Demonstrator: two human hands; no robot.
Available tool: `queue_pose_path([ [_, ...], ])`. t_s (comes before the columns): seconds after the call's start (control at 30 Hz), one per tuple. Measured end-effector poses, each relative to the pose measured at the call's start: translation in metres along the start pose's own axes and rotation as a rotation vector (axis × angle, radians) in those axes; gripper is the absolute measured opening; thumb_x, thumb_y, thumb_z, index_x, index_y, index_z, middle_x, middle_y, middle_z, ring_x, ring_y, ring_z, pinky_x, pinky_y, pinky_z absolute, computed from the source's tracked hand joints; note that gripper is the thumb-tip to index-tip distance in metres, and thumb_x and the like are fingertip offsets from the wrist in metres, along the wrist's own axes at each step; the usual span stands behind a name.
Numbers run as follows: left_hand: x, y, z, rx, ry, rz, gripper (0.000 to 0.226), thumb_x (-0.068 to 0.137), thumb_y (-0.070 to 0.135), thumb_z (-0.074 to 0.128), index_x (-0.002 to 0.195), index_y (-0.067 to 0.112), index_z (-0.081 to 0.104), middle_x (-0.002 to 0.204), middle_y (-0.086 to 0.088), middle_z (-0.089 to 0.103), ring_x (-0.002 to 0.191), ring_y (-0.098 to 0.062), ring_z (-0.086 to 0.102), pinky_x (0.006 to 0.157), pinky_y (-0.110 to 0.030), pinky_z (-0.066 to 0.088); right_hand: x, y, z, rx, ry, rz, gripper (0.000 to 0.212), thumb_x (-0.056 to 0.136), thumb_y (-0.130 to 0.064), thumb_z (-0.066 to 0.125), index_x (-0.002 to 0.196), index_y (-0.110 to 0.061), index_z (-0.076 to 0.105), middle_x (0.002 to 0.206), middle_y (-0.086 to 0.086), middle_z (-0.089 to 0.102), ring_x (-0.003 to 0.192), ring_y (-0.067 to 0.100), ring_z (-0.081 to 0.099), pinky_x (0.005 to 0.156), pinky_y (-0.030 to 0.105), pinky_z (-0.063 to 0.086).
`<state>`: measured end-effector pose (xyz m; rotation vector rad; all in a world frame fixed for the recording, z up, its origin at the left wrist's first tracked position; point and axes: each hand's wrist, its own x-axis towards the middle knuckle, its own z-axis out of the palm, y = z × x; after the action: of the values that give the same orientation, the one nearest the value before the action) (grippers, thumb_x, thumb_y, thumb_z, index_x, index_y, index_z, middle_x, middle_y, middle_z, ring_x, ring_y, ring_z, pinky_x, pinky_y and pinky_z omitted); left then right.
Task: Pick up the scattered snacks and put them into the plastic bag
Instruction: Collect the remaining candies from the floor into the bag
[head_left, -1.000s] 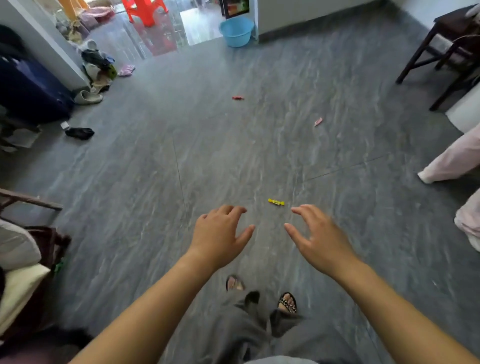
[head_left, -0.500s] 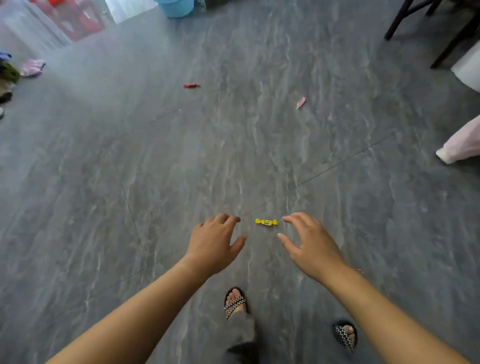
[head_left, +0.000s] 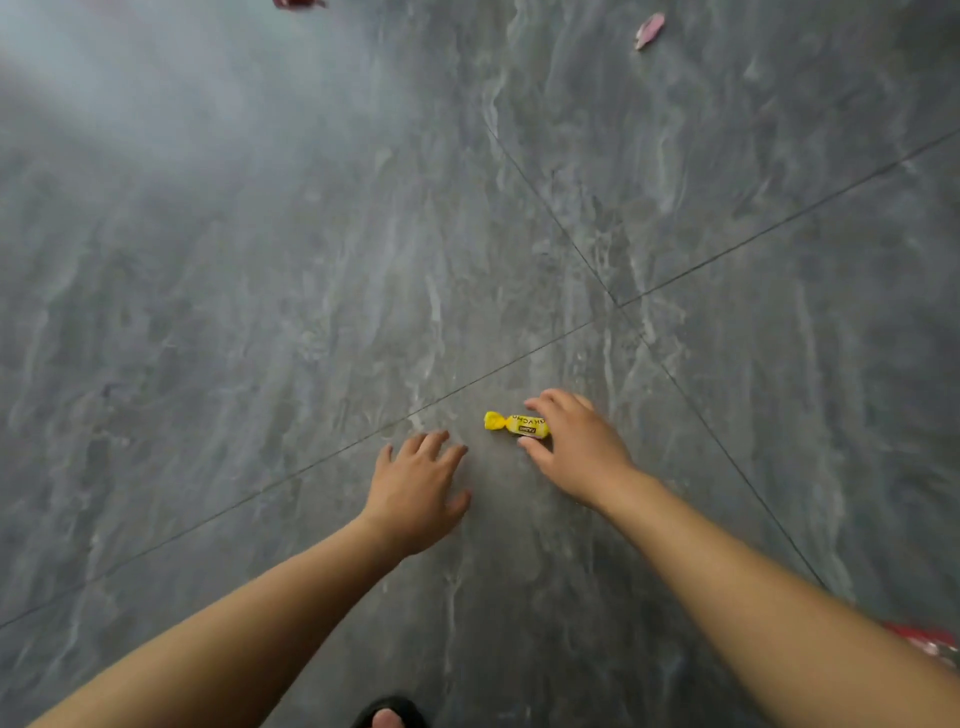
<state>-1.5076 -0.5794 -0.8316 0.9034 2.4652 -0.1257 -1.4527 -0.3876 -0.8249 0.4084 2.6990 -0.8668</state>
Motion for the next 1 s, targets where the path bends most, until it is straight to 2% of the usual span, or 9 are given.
queue_pose_path([
  [0.2,0.011,-0.018,0.046,-0.074,-0.023,-0.029,0.070,0.087,0.052,0.047,0.146,0.028,0.018,0.157,-0.003,0.012,0.143,-0.025,0.013,0.107,-0.045,0.031,0.002,0.026,0.041,-0.002,-0.034,0.063,0.046,0.086,-0.032,0.057,0.128,-0.018,0.044,0.131,0.003,0.045,0.122,0.027,0.039,0.100,0.042,0.037],
  [0.33,0.021,-0.014,0.037,-0.104,0.023,0.001,0.071,0.084,0.058,0.039,0.145,0.026,0.022,0.154,-0.005,0.021,0.138,-0.030,0.025,0.103,-0.047,0.036,-0.031,0.052,0.045,-0.061,-0.043,0.105,0.055,0.086,-0.031,0.056,0.136,-0.023,0.036,0.141,-0.001,0.036,0.130,0.022,0.032,0.104,0.041,0.035],
  [0.4,0.033,-0.001,0.031,-0.098,0.060,0.070,0.072,0.082,0.060,0.035,0.145,0.026,0.024,0.152,-0.006,0.024,0.136,-0.031,0.030,0.102,-0.046,0.038,-0.047,0.064,0.049,-0.067,-0.025,0.117,0.059,0.086,-0.030,0.055,0.139,-0.022,0.031,0.147,0.000,0.030,0.134,0.022,0.027,0.108,0.040,0.031],
  [0.5,0.053,0.028,0.023,-0.067,0.098,0.240,0.067,0.088,0.046,0.051,0.145,0.029,0.022,0.154,-0.006,0.021,0.137,-0.029,0.027,0.103,-0.044,0.036,-0.073,0.079,0.051,-0.049,0.000,0.159,0.061,0.087,-0.030,0.054,0.141,-0.018,0.028,0.152,0.002,0.025,0.138,0.022,0.023,0.111,0.038,0.026],
  [0.6,0.070,0.059,0.015,0.034,0.127,0.477,0.058,0.084,0.037,0.060,0.138,0.026,0.040,0.147,-0.007,0.037,0.134,-0.029,0.036,0.104,-0.047,0.034,-0.102,0.096,0.047,-0.009,0.039,0.229,0.060,0.087,-0.032,0.053,0.141,-0.018,0.030,0.151,0.003,0.027,0.136,0.023,0.027,0.110,0.036,0.026],
  [0.67,0.080,0.075,0.011,0.054,0.081,0.520,0.042,0.085,0.037,0.058,0.125,0.025,0.053,0.133,-0.004,0.051,0.127,-0.026,0.044,0.107,-0.049,0.028,-0.120,0.110,0.041,0.015,0.084,0.286,0.059,0.087,-0.033,0.054,0.140,-0.017,0.032,0.150,0.004,0.029,0.134,0.024,0.030,0.109,0.037,0.028],
  [0.77,0.092,0.097,0.009,0.020,-0.023,0.407,0.034,0.088,0.044,0.051,0.113,0.022,0.056,0.116,-0.003,0.057,0.110,-0.029,0.053,0.088,-0.038,0.039,-0.145,0.128,0.033,0.065,0.151,0.357,0.057,0.089,-0.033,0.052,0.139,-0.017,0.032,0.151,0.004,0.026,0.136,0.023,0.026,0.110,0.037,0.028],
  [0.83,0.097,0.113,0.011,-0.032,-0.008,0.372,0.031,0.088,0.042,0.055,0.109,0.019,0.055,0.113,-0.005,0.057,0.103,-0.032,0.056,0.074,-0.036,0.042,-0.160,0.140,0.027,0.090,0.204,0.389,0.056,0.089,-0.033,0.051,0.139,-0.017,0.032,0.151,0.003,0.025,0.138,0.020,0.024,0.110,0.036,0.027],
  [1.0,0.098,0.176,0.021,-0.098,-0.012,0.467,0.031,0.088,0.043,0.054,0.106,0.017,0.052,0.108,-0.006,0.055,0.098,-0.031,0.056,0.068,-0.038,0.044,-0.203,0.176,0.012,0.027,0.521,0.530,0.044,0.081,-0.023,0.063,0.121,-0.007,0.054,0.129,0.014,0.052,0.118,0.033,0.050,0.096,0.044,0.042],
])
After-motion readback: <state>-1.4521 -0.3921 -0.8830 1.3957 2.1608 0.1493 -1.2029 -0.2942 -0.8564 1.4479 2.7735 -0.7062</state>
